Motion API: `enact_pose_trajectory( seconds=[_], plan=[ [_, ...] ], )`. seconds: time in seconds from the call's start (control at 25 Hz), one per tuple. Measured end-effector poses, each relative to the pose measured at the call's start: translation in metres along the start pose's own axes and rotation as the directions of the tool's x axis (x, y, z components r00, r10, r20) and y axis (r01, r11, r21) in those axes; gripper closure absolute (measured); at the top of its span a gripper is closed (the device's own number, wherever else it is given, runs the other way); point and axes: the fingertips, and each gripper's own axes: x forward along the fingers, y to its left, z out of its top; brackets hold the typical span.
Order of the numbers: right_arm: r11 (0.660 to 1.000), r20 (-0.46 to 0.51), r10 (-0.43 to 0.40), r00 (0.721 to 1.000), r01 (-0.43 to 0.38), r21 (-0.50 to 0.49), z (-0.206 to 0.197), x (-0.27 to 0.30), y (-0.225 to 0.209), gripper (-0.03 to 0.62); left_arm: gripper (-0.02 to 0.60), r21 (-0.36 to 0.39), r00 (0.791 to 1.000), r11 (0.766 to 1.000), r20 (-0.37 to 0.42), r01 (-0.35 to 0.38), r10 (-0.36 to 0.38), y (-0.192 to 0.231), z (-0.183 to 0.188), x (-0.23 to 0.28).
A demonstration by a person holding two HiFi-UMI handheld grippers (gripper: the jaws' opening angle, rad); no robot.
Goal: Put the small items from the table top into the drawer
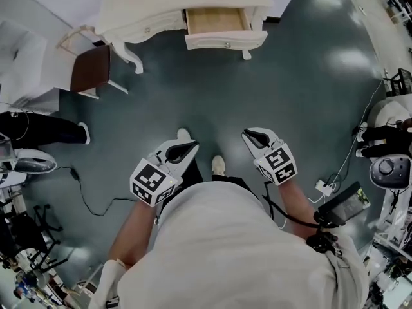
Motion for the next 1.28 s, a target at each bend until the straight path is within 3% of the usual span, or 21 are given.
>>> enact_pose_trajectory(
  seconds=[0.24,0.44,0.68,1.0,1.28],
  plan=[
    [0.998,-0.025,-0.055,0.998,0.055,-0.009,0.05,0.059,-0.049,0.565,0.58,0.003,0.999,0.999,0.028,0.035,-0.035,0.088,0.022,0.009],
    [0.992,-0.033,-0.124,0.992,0.124,-0.014,0.116,0.104,-0.091,0.565,0.58,0.062,0.995,0.994,0.035,0.089,-0.092,0.156,0.067,0.004],
    [0.978,-0.002,-0.209,0.978,0.209,-0.001,0.175,0.149,-0.134,0.565,0.58,0.09,0.992,0.989,0.035,0.116,-0.119,0.228,0.089,-0.012],
    [0.967,-0.007,-0.252,0.968,0.252,-0.02,0.221,0.18,-0.209,0.565,0.58,0.075,0.996,0.995,0.055,0.066,-0.071,0.276,0.113,-0.013],
    [0.97,-0.03,-0.239,0.971,0.237,-0.05,0.25,0.229,-0.306,0.56,0.58,0.021,0.997,0.999,0.071,-0.045,0.044,0.328,0.15,0.016]
  ],
)
